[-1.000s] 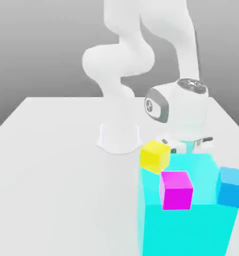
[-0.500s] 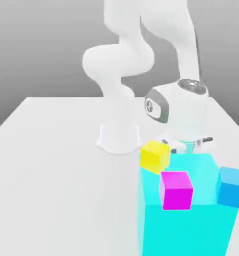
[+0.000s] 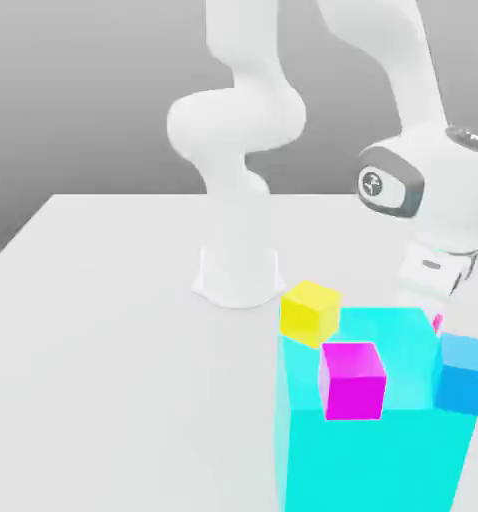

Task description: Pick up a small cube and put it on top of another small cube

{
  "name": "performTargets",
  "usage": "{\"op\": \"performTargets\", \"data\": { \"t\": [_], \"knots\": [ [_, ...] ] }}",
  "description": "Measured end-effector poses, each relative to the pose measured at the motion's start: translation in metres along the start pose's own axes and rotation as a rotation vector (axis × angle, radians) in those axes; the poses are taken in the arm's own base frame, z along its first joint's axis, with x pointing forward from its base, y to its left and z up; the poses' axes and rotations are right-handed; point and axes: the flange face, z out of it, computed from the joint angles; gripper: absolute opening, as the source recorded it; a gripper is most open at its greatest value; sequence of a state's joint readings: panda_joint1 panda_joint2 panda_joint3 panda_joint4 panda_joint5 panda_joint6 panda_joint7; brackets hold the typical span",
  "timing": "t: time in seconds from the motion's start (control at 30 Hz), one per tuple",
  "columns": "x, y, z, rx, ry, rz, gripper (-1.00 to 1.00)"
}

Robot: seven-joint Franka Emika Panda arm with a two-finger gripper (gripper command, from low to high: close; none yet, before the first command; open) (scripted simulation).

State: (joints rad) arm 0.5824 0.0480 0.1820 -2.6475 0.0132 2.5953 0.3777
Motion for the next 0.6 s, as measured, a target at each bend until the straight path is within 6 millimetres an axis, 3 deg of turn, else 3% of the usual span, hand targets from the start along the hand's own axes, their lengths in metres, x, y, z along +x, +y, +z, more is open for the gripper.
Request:
{"op": "performTargets", "data": {
  "t": [0.1,0.27,0.43,0.6],
  "knots": [
    [0.033,0.008,-0.034,0.013,0.004,-0.027,-1.0],
    [0.087,0.043,-0.101,0.028,0.028,0.027,-1.0],
    [0.129,0.104,-0.167,0.027,0.057,0.184,-1.0],
    [0.152,0.173,-0.235,0.021,0.085,0.351,-1.0]
  ]
}}
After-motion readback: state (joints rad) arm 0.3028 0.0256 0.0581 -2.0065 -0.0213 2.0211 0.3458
